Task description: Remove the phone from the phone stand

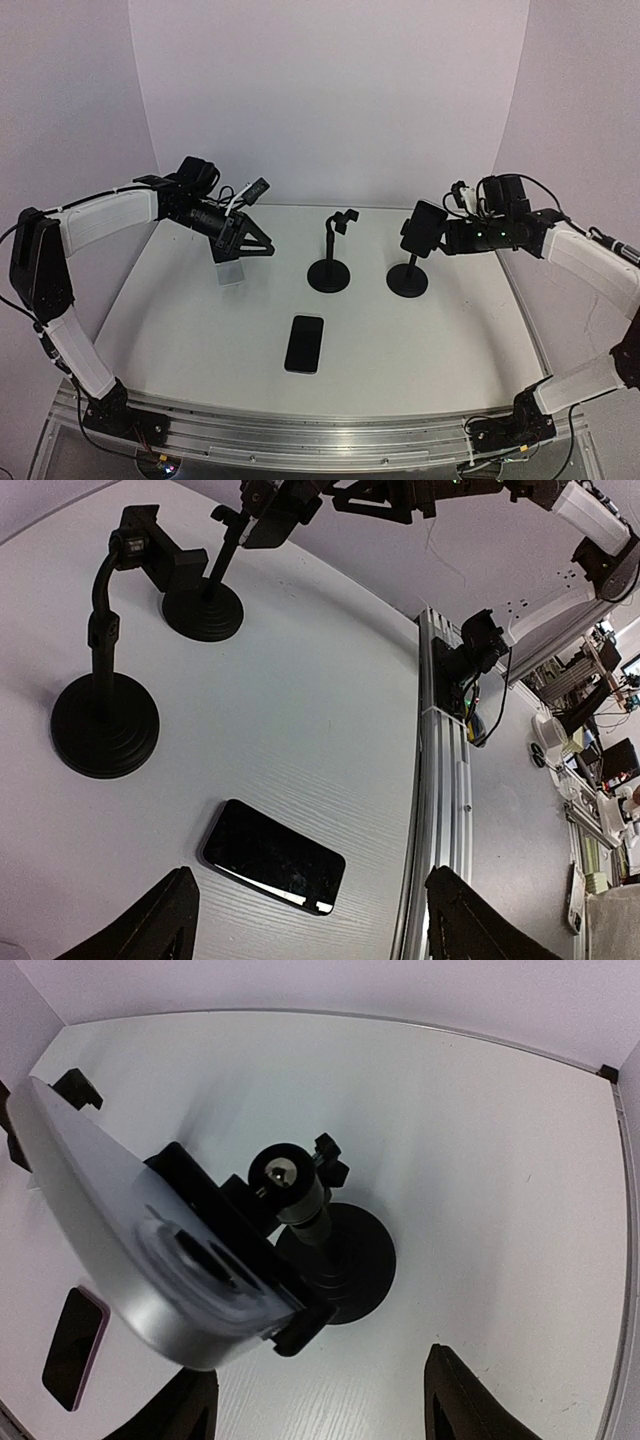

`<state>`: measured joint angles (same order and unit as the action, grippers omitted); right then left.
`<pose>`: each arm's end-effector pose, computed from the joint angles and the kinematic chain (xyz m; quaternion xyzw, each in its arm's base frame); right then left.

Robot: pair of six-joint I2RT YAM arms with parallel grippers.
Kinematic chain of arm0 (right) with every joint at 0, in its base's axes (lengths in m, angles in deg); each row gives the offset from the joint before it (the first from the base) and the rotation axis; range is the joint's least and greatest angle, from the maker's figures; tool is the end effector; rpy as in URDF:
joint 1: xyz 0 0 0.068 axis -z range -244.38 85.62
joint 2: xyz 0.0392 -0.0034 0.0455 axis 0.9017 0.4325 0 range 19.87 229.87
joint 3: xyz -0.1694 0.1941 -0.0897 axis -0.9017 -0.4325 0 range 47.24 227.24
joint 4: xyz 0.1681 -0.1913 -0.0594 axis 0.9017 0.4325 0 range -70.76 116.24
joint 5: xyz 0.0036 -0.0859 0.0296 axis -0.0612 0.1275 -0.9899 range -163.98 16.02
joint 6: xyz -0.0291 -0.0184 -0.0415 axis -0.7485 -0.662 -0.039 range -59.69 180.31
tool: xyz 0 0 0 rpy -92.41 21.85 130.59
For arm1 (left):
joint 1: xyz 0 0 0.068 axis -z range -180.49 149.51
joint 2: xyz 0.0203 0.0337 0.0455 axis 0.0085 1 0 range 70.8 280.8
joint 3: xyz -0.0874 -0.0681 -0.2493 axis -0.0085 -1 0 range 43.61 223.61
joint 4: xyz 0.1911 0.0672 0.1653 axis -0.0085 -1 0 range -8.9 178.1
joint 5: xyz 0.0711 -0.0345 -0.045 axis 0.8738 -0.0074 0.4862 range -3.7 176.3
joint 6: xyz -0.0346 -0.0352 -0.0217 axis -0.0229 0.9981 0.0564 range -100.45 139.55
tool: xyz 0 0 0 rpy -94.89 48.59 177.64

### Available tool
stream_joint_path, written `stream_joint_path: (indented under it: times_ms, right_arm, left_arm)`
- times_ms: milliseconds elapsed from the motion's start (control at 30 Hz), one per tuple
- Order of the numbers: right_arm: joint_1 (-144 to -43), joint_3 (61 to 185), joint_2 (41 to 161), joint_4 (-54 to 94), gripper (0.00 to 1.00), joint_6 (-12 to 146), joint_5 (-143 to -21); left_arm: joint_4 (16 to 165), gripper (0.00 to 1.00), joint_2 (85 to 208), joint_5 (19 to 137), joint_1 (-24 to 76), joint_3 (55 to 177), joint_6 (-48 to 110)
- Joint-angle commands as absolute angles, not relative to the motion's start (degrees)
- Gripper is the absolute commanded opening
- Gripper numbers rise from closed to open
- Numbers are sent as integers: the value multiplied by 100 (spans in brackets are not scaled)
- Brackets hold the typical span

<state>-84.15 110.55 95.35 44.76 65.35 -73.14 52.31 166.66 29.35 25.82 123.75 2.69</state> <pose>0.2757 0.0986 0.3090 -0.1119 0.8906 0.0883 0.4319 0.3070 -0.1851 0.2943 0.4514 0.7139 -0.4725 0.2517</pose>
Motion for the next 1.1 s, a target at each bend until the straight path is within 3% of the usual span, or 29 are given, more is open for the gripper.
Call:
stream_joint_path:
  times_ms: [0, 267, 733, 867, 1067]
  right_arm:
    - [-8019, 10612, 9299, 3410, 66, 5636, -8659]
    - [-7524, 9941, 9169, 2231, 68, 4811, -10046]
    - [-7071, 10346, 10190, 1849, 67, 3953, -11247]
    - [-7066, 10403, 10377, 1571, 55, 3983, -11580]
    - [-7070, 10360, 10640, 1515, 54, 3856, -11571]
  left_arm:
    - [5690, 77, 16378, 2697, 2591, 12519, 141]
    - [5919, 77, 16344, 2638, 2588, 12588, 258]
    - [6201, 76, 16347, 2731, 2597, 12562, 469]
    - [6278, 75, 16318, 2765, 2597, 12553, 504]
    - [6381, 75, 16332, 2773, 2618, 12602, 548]
